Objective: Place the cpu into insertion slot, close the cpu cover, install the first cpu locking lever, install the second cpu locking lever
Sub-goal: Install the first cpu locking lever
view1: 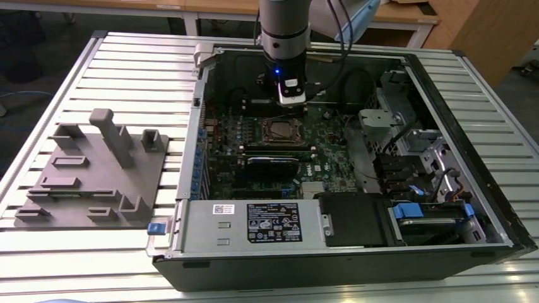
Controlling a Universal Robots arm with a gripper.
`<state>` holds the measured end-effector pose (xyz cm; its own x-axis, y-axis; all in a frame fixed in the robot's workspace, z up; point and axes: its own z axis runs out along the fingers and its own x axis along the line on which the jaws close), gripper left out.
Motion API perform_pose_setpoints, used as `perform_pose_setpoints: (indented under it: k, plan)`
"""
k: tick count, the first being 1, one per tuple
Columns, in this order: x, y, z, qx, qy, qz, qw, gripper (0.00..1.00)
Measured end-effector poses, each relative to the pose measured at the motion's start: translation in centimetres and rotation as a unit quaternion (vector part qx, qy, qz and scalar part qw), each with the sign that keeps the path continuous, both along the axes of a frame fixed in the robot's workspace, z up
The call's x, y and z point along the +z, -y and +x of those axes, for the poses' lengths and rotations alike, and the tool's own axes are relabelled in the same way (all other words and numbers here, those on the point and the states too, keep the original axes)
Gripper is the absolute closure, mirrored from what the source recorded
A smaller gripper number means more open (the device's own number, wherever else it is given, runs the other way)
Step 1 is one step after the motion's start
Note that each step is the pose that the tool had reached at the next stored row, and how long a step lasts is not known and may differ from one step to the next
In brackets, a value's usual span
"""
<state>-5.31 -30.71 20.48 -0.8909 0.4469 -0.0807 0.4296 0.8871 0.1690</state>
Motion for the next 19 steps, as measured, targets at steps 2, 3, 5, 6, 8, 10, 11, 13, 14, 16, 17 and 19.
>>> perform_pose_setpoints:
  k: [2, 3, 5, 6, 8, 10, 11, 13, 14, 16, 17, 19]
  plan:
    - [-0.01, 0.0, 0.0, 0.0, -0.0001, -0.0001, 1.0, 0.89]
    - [-0.03, 0.0, 0.0, 0.0, 0.0, -0.0001, 1.0, 0.89]
    - [-0.03, 0.0, 0.0, 0.0, -0.0001, -0.0001, 1.0, 0.89]
    - [-0.03, 0.0, 0.0, 0.0, 0.0, -0.0001, 1.0, 0.89]
    - [-0.04, 0.0, 0.0, 0.0, -0.0001, -0.0001, 1.0, 0.89]
    - [-0.04, 0.0, 0.0, 0.0, -0.0001, -0.0001, 1.0, 0.89]
    - [-0.05, 0.0, 0.0, 0.0, 0.0, -0.0004, 1.0, 0.89]
    - [-0.08, 0.0, 0.0, 0.0, 0.0001, -0.0019, 1.0, 0.89]
    - [-0.09, 0.0, 0.0, 0.0, 0.0001, -0.0031, 1.0, 0.89]
    - [-0.15, 0.0, 0.0, -0.001, 0.0003, -0.0057, 0.99998, 0.89]
    - [-0.16, 0.0, 0.0, -0.001, 0.0004, -0.0066, 0.99998, 0.89]
    - [-0.21, -0.01, -0.01, -0.001, 0.0006, -0.0088, 0.99996, 0.89]
